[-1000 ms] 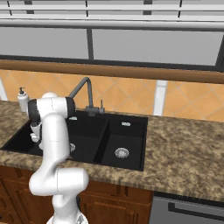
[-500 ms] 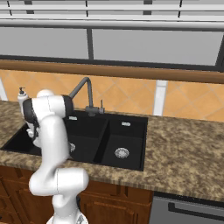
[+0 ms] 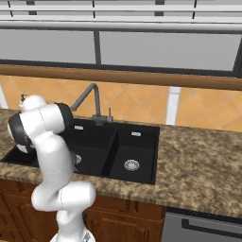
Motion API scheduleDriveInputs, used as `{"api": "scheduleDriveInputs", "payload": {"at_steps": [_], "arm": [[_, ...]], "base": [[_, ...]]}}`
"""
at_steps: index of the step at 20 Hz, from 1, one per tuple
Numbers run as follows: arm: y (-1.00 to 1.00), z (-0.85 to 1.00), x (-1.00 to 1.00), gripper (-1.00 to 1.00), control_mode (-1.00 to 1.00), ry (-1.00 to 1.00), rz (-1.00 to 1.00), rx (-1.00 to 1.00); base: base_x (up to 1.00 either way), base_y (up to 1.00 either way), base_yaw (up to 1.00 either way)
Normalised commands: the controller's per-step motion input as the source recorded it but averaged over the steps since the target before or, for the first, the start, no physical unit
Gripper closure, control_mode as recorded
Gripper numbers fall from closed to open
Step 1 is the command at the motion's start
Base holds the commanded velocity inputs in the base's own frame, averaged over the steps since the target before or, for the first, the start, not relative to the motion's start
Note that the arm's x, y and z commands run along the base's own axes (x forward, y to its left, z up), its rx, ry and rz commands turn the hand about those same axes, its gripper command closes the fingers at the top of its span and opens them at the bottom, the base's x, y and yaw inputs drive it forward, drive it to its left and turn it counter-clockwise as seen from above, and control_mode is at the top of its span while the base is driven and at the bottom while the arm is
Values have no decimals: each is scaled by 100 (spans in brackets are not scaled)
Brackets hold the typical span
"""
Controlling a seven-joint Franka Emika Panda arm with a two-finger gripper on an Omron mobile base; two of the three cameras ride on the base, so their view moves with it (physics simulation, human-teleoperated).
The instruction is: Pick the pan and sponge and place them into the sink. Then turn on the water.
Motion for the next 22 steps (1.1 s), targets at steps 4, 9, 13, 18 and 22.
{"api": "scheduleDriveInputs", "payload": {"at_steps": [4, 9, 13, 18, 22], "arm": [[0, 100, -31, -100, -100, -6, 0, -5], [-5, 98, -51, -100, -100, 0, 0, -7], [-37, 70, -80, -100, -100, 0, 0, -1], [-59, 73, -66, -100, -100, -2, 1, 0], [-77, 48, -49, -100, -100, -5, 4, 0]], "base": [[0, 0, 0], [0, 0, 0], [0, 0, 0], [0, 0, 0], [0, 0, 0]]}}
